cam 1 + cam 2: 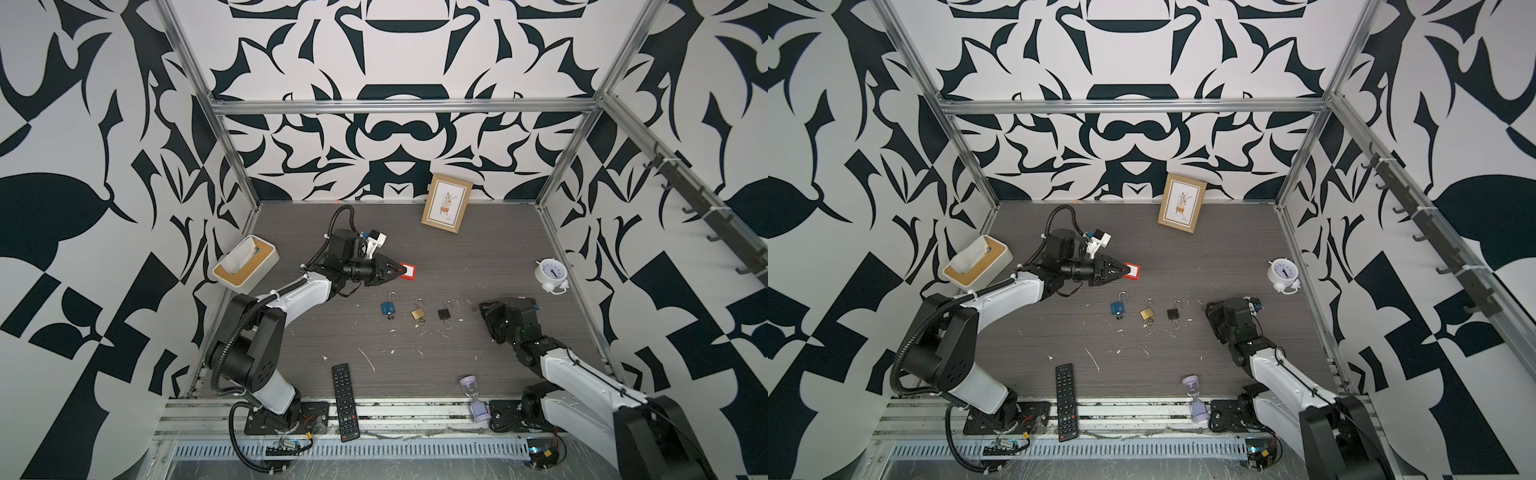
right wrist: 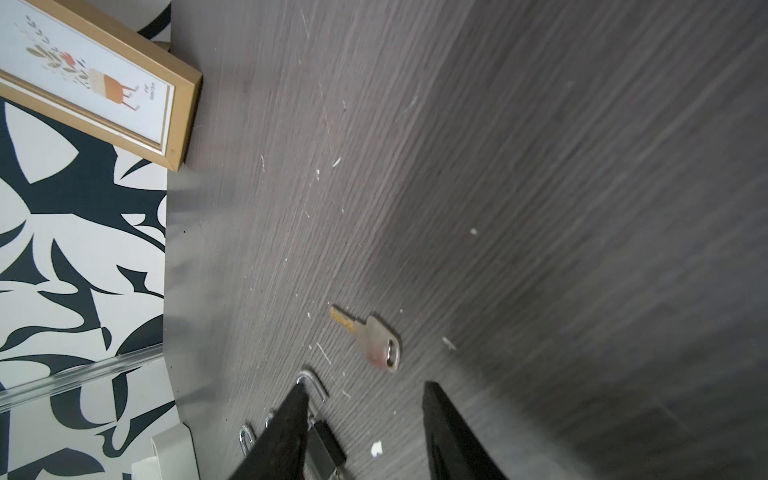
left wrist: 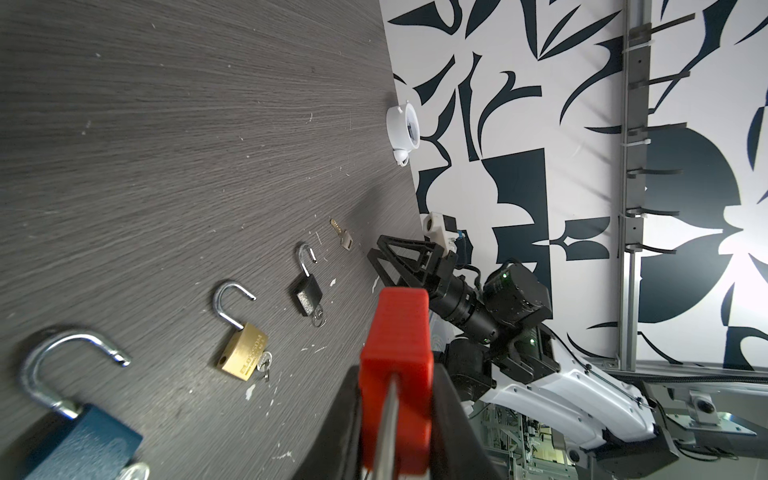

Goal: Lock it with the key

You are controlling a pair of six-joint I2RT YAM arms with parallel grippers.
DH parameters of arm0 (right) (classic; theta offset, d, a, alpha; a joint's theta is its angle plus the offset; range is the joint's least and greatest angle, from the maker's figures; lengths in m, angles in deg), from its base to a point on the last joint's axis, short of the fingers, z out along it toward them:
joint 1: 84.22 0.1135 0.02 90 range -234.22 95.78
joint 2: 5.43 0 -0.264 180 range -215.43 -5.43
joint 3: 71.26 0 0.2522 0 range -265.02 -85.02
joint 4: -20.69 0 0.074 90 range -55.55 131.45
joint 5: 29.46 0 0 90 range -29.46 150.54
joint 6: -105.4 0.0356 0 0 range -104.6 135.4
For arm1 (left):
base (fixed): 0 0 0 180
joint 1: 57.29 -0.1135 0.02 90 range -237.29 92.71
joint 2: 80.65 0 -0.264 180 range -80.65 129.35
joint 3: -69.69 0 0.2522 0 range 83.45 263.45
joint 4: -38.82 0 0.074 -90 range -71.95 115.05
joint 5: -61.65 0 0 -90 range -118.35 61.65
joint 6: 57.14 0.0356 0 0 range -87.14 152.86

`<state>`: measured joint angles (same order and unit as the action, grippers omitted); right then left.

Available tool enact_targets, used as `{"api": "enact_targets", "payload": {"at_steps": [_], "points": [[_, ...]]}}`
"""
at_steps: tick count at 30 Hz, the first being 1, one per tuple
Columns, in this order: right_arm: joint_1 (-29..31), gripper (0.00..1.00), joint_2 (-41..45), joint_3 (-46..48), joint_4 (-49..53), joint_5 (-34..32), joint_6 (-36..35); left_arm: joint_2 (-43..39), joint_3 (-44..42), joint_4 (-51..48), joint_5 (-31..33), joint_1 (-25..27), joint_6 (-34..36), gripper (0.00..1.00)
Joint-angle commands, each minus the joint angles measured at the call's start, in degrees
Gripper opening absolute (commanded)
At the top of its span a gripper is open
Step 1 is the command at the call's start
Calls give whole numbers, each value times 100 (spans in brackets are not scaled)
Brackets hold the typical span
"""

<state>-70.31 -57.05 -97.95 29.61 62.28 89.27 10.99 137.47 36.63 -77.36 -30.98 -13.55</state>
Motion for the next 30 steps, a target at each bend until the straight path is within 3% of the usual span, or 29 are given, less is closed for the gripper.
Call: {"api": "enact_targets", "payload": {"at_steps": [1, 4, 9, 11, 13, 16, 22, 30], "points": [[24, 58, 653, -655, 1146, 253, -825, -36, 110, -274, -146, 72, 361, 0], [50, 60, 576, -1475, 1345, 1483, -2137, -21, 181, -444, -352, 112, 516, 0], [165, 61, 426, -2093, 805, 3036, -2859, 6, 226, -268, -938, 181, 474, 0], [186, 62, 48, -2271, 465, 3578, -2818, 10, 135, 188, -1146, 197, 172, 0], [198, 63, -293, -2030, -766, 4029, -2113, 45, 25, 819, -1327, 207, -280, 0], [310, 62, -785, -1762, -2245, 4265, -1264, 72, -14, 1122, -1377, 265, -513, 0], [734, 57, -1149, -1984, -2555, 4155, -1262, 135, -24, 1384, -1321, 381, -699, 0], [998, 49, -1500, -2179, -2751, 4052, -1257, 395, -173, 2608, -1387, 416, -1537, 0]]}}
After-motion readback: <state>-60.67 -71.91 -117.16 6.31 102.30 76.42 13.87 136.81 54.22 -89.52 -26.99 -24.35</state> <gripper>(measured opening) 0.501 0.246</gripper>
